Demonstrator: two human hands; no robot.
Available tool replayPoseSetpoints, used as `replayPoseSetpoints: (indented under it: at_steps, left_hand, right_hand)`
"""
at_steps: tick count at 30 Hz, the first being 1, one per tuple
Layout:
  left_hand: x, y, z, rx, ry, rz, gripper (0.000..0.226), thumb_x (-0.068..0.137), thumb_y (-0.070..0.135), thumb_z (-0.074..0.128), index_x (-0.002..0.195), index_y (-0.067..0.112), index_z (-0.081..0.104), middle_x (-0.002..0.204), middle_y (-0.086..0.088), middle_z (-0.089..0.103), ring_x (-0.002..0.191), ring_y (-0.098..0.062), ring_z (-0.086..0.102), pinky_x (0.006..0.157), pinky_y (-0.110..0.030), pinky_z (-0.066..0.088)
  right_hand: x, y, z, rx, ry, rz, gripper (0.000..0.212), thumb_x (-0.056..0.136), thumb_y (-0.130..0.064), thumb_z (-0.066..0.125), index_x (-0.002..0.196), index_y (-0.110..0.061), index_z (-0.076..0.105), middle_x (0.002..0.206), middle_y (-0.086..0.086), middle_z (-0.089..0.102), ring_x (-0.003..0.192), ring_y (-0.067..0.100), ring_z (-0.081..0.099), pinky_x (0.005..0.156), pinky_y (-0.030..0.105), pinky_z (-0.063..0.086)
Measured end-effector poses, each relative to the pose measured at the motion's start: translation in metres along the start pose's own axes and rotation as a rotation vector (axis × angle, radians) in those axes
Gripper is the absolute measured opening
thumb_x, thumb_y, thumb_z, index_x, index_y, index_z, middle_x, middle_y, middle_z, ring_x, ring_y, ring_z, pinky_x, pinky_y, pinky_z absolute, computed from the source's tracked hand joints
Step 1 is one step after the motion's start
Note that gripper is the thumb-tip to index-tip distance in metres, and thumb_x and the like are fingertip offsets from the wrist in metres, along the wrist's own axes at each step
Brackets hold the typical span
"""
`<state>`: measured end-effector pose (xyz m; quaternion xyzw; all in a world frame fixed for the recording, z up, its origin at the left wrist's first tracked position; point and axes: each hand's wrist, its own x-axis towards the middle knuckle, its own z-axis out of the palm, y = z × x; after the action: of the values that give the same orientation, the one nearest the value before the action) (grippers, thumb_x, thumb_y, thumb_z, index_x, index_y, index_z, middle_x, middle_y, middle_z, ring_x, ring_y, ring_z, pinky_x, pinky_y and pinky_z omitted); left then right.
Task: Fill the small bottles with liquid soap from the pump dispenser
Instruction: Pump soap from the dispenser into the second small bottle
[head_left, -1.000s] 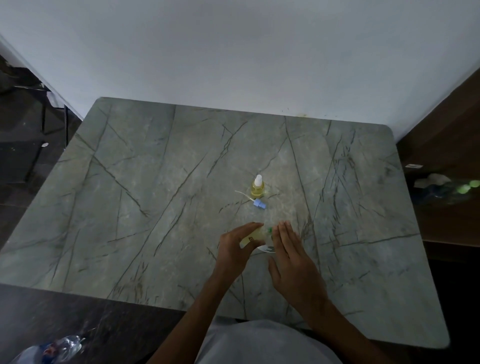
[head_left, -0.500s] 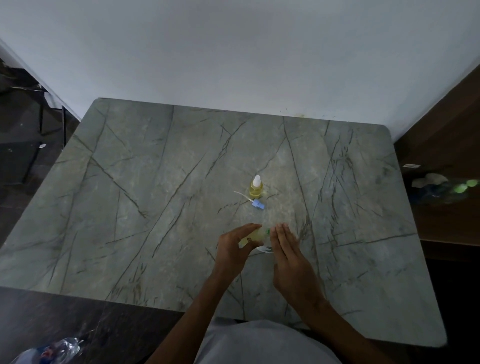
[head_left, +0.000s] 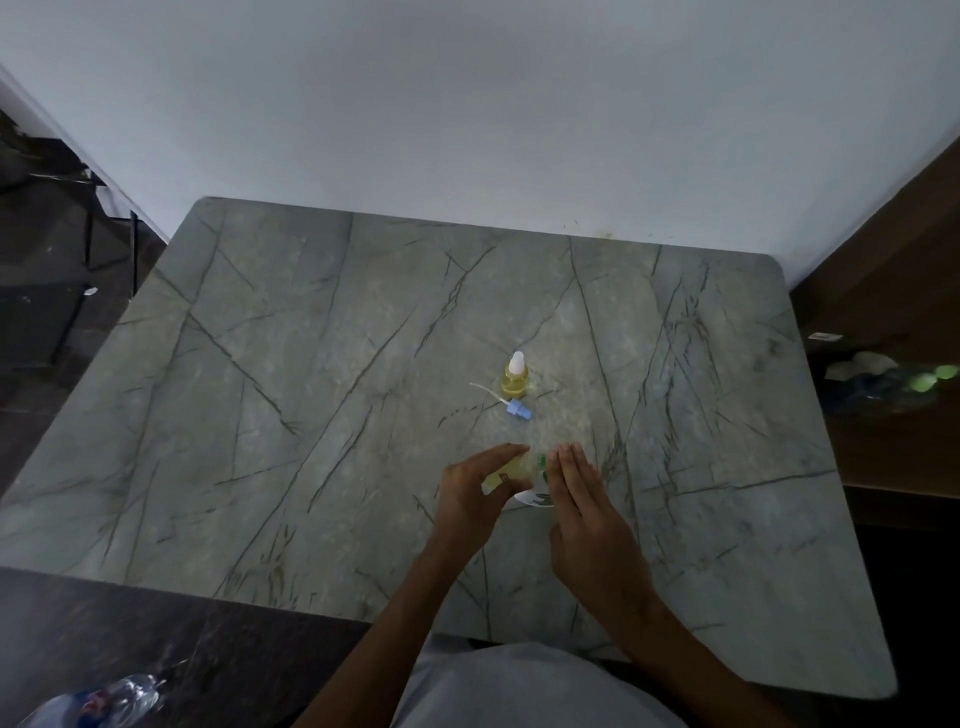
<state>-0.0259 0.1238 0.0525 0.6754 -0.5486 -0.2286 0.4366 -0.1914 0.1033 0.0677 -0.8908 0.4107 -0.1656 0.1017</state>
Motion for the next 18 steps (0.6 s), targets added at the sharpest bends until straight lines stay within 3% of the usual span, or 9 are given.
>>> replayPoseSetpoints:
  at_steps: [7, 10, 14, 18]
  left_hand:
    - [-0.001, -0.006, 0.001, 0.013, -0.014, -0.033, 0.043, 0.071, 0.012, 0.083, 0.112, 0.013, 0.072, 0.111, -0.001, 0.072, 0.099, -0.005, 0.067, 0.089, -0.021, 0.054]
    - [-0.002, -0.005, 0.001, 0.012, -0.019, -0.032, 0.043, 0.071, 0.012, 0.084, 0.112, 0.013, 0.072, 0.111, 0.000, 0.072, 0.098, -0.002, 0.066, 0.089, -0.015, 0.051]
    - [-0.002, -0.003, -0.001, 0.016, -0.021, -0.034, 0.042, 0.072, 0.013, 0.083, 0.112, 0.013, 0.072, 0.110, -0.001, 0.072, 0.097, -0.001, 0.066, 0.088, -0.012, 0.050]
    - [-0.002, 0.000, -0.002, 0.027, -0.009, -0.018, 0.040, 0.073, 0.010, 0.082, 0.111, 0.009, 0.071, 0.108, -0.003, 0.073, 0.095, 0.004, 0.062, 0.085, -0.003, 0.044]
  right_hand:
    - [-0.002, 0.005, 0.012, 0.013, -0.028, -0.015, 0.063, 0.077, 0.008, 0.040, 0.141, 0.009, 0.038, 0.149, 0.025, 0.037, 0.142, 0.036, 0.030, 0.112, 0.044, 0.037]
    - [-0.002, 0.006, 0.011, 0.024, -0.038, -0.012, 0.069, 0.072, 0.012, 0.050, 0.141, 0.009, 0.039, 0.148, 0.025, 0.037, 0.142, 0.035, 0.030, 0.111, 0.044, 0.038]
    - [-0.001, 0.002, 0.005, 0.010, -0.012, -0.002, 0.058, 0.082, 0.001, 0.033, 0.138, 0.009, 0.044, 0.145, 0.025, 0.043, 0.139, 0.035, 0.036, 0.108, 0.045, 0.041]
    - [0.001, -0.001, -0.003, -0.003, -0.004, 0.005, 0.057, 0.084, -0.006, 0.034, 0.137, 0.009, 0.045, 0.144, 0.025, 0.044, 0.138, 0.036, 0.038, 0.108, 0.045, 0.041]
